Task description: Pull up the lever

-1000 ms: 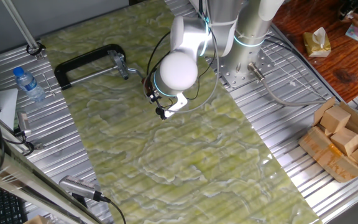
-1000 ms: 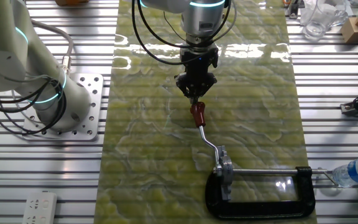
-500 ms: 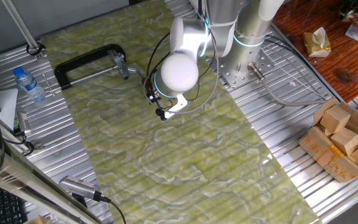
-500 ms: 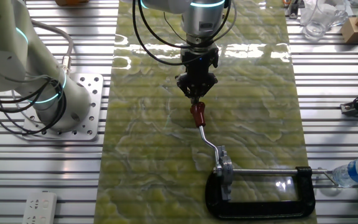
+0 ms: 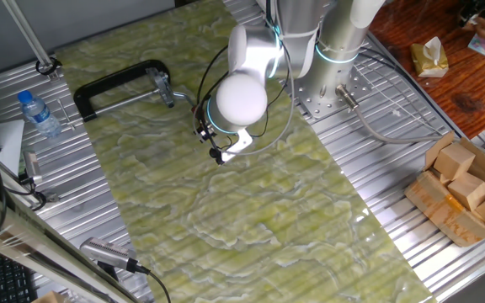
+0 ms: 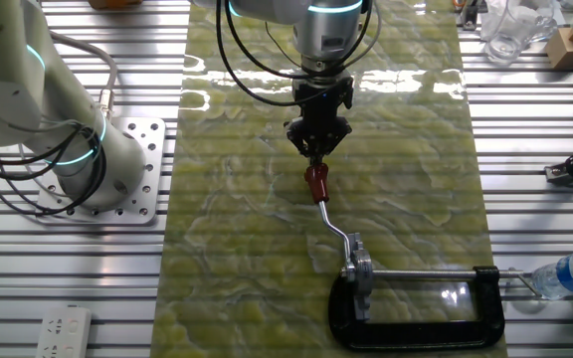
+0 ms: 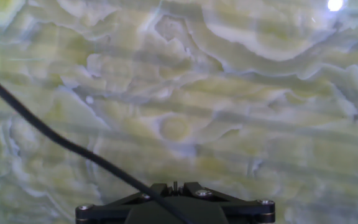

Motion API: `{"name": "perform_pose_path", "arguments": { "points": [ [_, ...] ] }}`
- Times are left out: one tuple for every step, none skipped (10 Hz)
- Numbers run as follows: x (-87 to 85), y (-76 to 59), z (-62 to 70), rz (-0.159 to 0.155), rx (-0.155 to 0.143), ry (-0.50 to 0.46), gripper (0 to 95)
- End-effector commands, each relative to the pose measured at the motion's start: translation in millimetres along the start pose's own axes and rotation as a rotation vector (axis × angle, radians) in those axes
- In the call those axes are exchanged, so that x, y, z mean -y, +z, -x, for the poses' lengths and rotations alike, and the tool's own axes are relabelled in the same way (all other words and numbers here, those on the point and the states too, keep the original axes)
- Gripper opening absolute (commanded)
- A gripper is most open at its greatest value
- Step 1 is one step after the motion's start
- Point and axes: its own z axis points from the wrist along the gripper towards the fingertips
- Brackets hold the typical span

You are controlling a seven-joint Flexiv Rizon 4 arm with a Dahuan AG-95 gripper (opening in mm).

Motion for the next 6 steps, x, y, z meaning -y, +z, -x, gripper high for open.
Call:
{"name": "perform_pose_path", "arguments": {
  "points": [
    [-0.2, -0.6, -1.9, 0.000, -0.002, -0.005, 0.0],
    [-0.6, -1.1, -3.0, 0.000, -0.002, -0.010, 0.0],
    [-1.2, -1.6, -4.8, 0.002, 0.000, -0.013, 0.0],
    [-1.3, -2.3, -5.5, 0.003, 0.001, -0.014, 0.0],
    [-1.2, -2.9, -5.9, 0.006, 0.003, -0.012, 0.0],
    [-1.2, -4.2, -6.6, 0.008, 0.002, -0.012, 0.0]
  ]
}}
